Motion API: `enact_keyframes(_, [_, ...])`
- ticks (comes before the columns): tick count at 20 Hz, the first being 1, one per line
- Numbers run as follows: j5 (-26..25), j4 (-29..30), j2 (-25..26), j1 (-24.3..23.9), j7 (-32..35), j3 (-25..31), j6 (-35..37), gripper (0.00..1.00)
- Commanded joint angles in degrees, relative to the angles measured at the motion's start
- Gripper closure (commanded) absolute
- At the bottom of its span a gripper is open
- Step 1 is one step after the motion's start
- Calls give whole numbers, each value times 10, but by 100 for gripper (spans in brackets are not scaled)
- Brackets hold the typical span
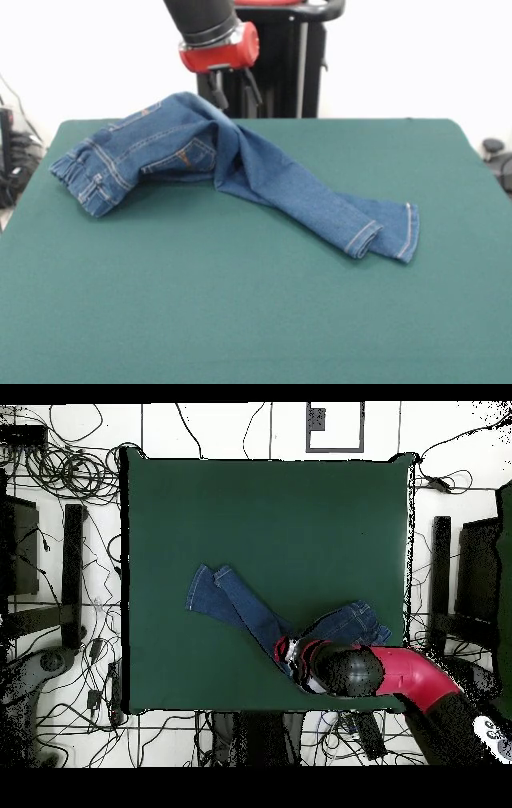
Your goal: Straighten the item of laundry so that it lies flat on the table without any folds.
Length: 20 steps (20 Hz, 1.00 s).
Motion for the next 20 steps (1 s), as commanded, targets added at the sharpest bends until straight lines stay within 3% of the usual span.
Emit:
enact_keyframes(1, [-46, 51, 39, 1, -117, 44, 38, 0])
enact_keyframes(11, [-109, 29, 68, -5, -105, 22, 17, 0])
enact_keyframes(20, [-92, 9, 47, -44, -139, 57, 76, 0])
